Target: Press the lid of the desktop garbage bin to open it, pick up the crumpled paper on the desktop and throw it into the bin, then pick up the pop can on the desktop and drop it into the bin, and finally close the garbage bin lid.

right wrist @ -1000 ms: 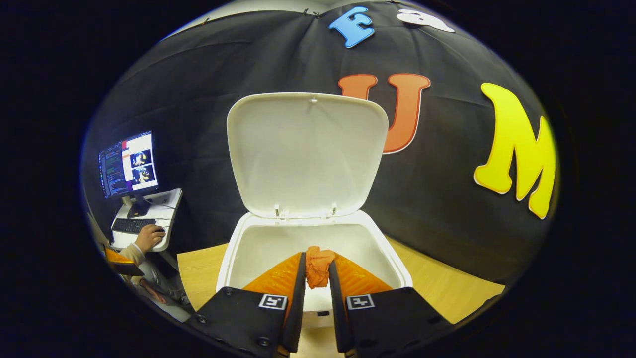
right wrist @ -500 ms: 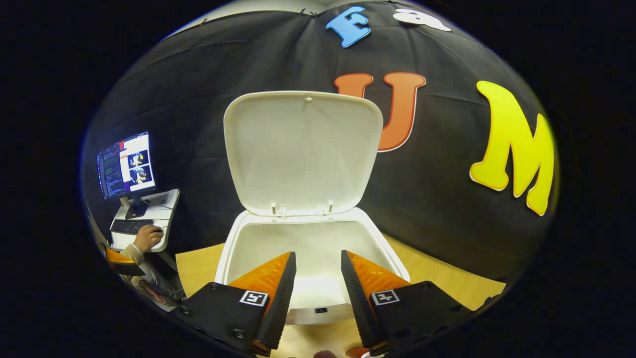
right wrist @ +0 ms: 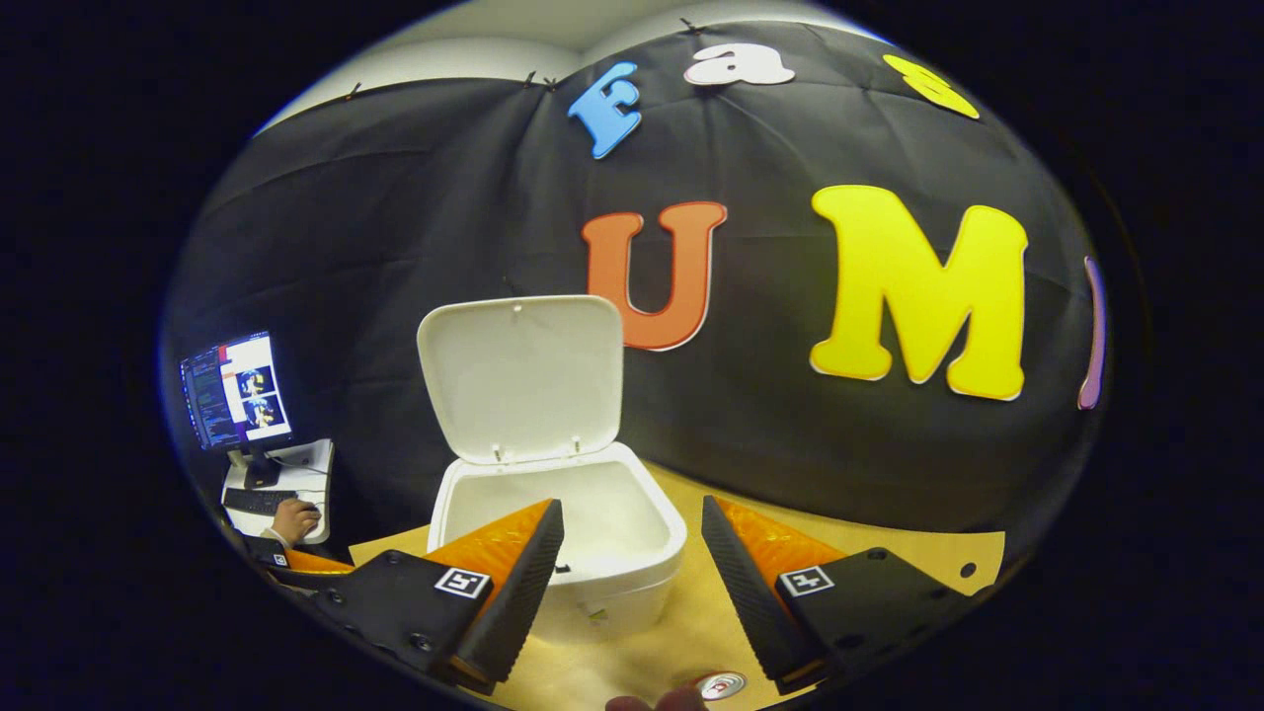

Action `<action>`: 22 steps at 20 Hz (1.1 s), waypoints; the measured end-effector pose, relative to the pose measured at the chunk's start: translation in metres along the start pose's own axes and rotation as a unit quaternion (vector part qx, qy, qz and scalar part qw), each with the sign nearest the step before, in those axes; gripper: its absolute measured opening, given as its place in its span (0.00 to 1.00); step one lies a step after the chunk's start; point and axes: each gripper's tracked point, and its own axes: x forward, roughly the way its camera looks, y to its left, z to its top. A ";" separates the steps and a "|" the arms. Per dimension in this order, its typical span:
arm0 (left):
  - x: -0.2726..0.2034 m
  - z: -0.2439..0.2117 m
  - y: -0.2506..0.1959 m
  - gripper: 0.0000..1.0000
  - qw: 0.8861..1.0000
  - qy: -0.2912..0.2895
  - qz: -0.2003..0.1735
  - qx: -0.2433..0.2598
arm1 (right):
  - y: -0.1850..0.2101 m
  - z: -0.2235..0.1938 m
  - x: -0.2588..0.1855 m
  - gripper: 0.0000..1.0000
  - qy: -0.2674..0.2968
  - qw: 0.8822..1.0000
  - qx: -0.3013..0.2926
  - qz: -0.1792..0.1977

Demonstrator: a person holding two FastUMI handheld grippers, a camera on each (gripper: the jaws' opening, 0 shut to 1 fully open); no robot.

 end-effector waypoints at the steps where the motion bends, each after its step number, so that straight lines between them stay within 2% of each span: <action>1: 0.003 -0.001 -0.011 0.98 1.000 0.000 -0.013 -0.001 | -0.014 -0.001 -0.011 0.91 -0.004 1.000 0.005 -0.014; 7: 0.024 -0.019 -0.088 0.98 0.994 0.003 -0.105 -0.002 | -0.115 -0.031 -0.097 0.91 -0.004 0.993 0.022 -0.118; 9: 0.030 -0.034 -0.113 0.98 0.991 0.011 -0.134 0.007 | -0.146 -0.043 -0.129 0.92 -0.003 0.988 0.030 -0.152; 10: 0.034 -0.041 -0.125 0.98 0.989 0.016 -0.148 0.013 | -0.169 -0.056 -0.154 0.92 -0.002 0.983 0.037 -0.182; 12: 0.038 -0.051 -0.144 0.98 0.985 0.025 -0.168 0.016 | -0.191 -0.074 -0.181 0.92 0.002 0.976 0.049 -0.212; 17: 0.053 -0.080 -0.168 0.98 0.981 0.048 -0.184 0.029 | -0.227 -0.119 -0.237 0.92 0.026 0.962 0.071 -0.264; 22: 0.071 -0.115 -0.180 0.98 0.980 0.075 -0.180 0.037 | -0.249 -0.160 -0.278 0.92 0.050 0.947 0.088 -0.306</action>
